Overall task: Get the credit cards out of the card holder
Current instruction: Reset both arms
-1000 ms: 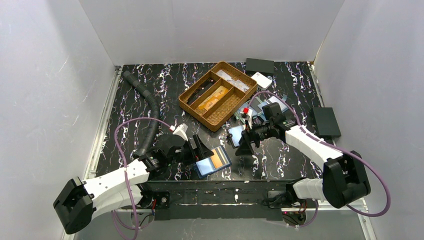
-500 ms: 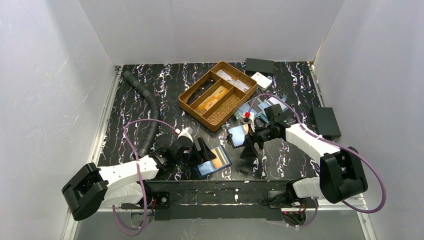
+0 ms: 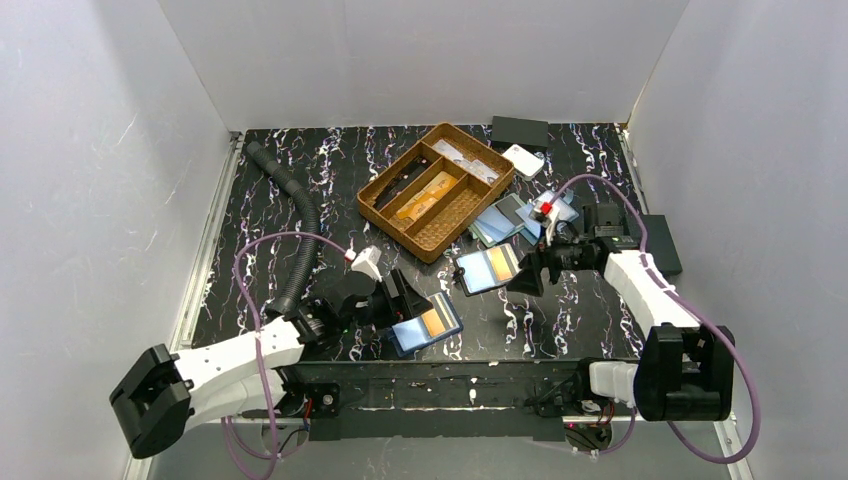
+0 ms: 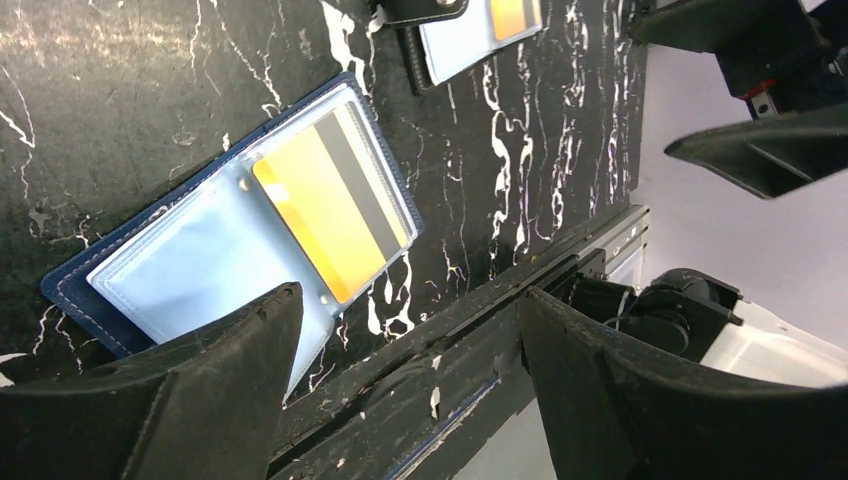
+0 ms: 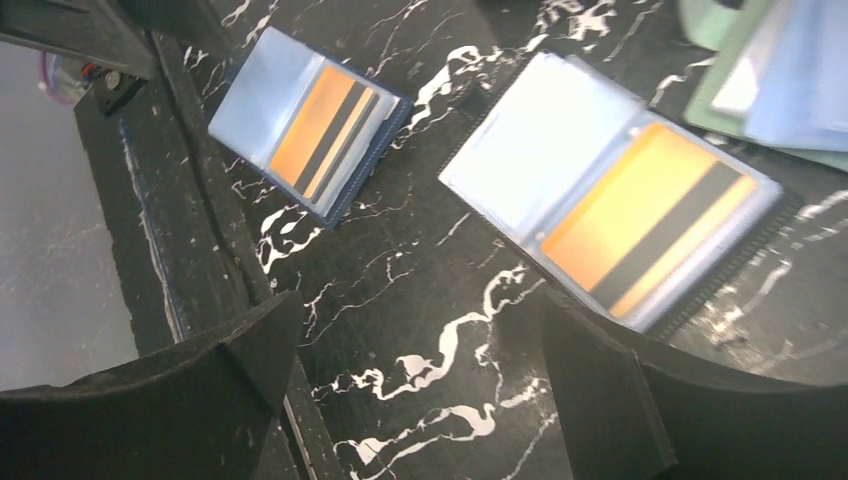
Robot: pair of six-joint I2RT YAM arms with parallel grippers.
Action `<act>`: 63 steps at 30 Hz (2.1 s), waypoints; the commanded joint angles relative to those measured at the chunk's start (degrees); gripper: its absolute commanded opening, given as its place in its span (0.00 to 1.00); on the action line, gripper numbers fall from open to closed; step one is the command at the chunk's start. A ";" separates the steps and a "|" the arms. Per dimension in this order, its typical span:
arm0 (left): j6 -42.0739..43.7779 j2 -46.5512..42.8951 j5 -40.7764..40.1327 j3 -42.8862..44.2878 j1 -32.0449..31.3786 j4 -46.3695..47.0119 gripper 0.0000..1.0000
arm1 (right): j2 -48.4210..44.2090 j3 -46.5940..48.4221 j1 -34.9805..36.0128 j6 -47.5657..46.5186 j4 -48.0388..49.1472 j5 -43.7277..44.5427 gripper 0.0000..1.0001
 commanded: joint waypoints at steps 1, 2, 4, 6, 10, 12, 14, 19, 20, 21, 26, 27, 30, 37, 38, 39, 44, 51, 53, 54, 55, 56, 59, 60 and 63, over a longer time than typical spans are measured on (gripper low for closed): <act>5.32 -4.44 -2.10 1.09 1.49 -5.16 0.80 | -2.33 2.22 -4.63 -0.68 -0.78 -3.43 0.96; 6.20 -5.02 -2.24 1.90 2.10 -7.80 0.82 | -2.43 2.24 -6.20 -0.53 -0.84 -3.70 0.96; 9.29 -6.06 -2.03 4.56 3.41 -13.16 0.87 | -2.79 2.39 -8.09 -0.14 -0.91 -4.07 0.97; 11.73 -7.17 -1.36 6.69 5.16 -17.10 0.94 | -3.19 2.82 -9.42 0.15 -1.01 -3.62 0.97; 16.39 -8.07 4.51 11.38 11.33 -23.96 0.98 | -4.10 5.57 -11.04 1.34 -1.94 -0.12 0.98; 18.37 -8.45 7.62 13.68 15.10 -26.87 0.98 | -4.24 7.97 -11.46 2.01 -2.80 2.73 0.98; 20.36 -9.07 10.00 16.12 18.64 -29.72 0.98 | -4.21 10.96 -12.00 2.22 -4.48 5.16 0.98; 25.54 -10.67 14.87 23.80 27.70 -37.17 0.98 | -4.07 20.59 -13.54 4.08 -8.59 11.17 0.98; 26.49 -10.94 15.55 24.96 29.46 -38.68 0.98 | -4.22 22.34 -13.97 5.15 -8.77 12.33 0.98; 27.26 -11.12 16.23 26.57 30.96 -40.04 0.98 | -4.32 24.08 -14.41 6.83 -8.46 13.58 0.98; 29.98 -10.90 19.01 34.41 36.19 -45.36 0.98 | -5.33 31.59 -14.82 19.61 -4.68 21.36 0.98; 30.25 -10.73 19.13 35.62 36.44 -46.13 0.98 | -5.47 33.06 -14.82 21.87 -4.40 22.20 0.98; 30.58 -10.50 19.18 39.62 36.70 -48.18 0.98 | -5.93 37.27 -14.82 28.40 -3.69 25.59 0.98; 29.32 -11.43 19.85 47.37 36.74 -50.88 0.99 | -6.65 45.30 -14.82 32.07 -6.46 24.39 1.00; 29.22 -11.75 19.89 47.76 36.75 -51.03 0.99 | -6.79 45.38 -14.82 32.25 -6.48 24.10 1.00; 29.08 -11.99 19.89 48.05 36.75 -51.23 0.99 | -7.17 45.27 -14.82 32.36 -6.30 23.91 1.00; 28.05 -13.40 19.45 48.93 36.71 -52.06 0.99 | -8.61 44.87 -14.82 34.40 -5.33 24.06 1.00; 26.53 -14.99 20.24 48.80 36.74 -51.63 0.99 | -11.18 44.12 -14.82 35.62 -4.21 26.60 1.00; 26.34 -15.43 20.29 48.70 36.79 -51.71 0.99 | -12.08 43.66 -14.83 35.66 -4.04 27.62 1.00; 26.30 -15.61 20.32 48.56 36.73 -51.78 0.99 | -12.72 43.27 -14.82 35.76 -3.62 28.12 1.00; 26.30 -15.74 20.31 48.50 36.72 -51.84 0.99 | -13.32 42.82 -14.82 35.89 -3.14 28.49 1.00; 26.23 -15.89 20.33 48.40 36.74 -51.92 0.99 | -13.68 42.62 -14.89 35.90 -3.07 28.85 1.00; 26.21 -16.46 20.51 48.36 36.79 -52.15 0.99 | -13.62 42.85 -14.82 36.72 -3.78 31.21 1.00; 26.21 -16.54 20.58 48.42 36.70 -52.19 0.99 | -13.63 42.85 -14.84 36.78 -3.84 31.39 1.00; 26.27 -16.74 20.59 48.48 36.71 -52.32 0.99 | -13.93 42.57 -14.82 37.07 -3.53 31.22 1.00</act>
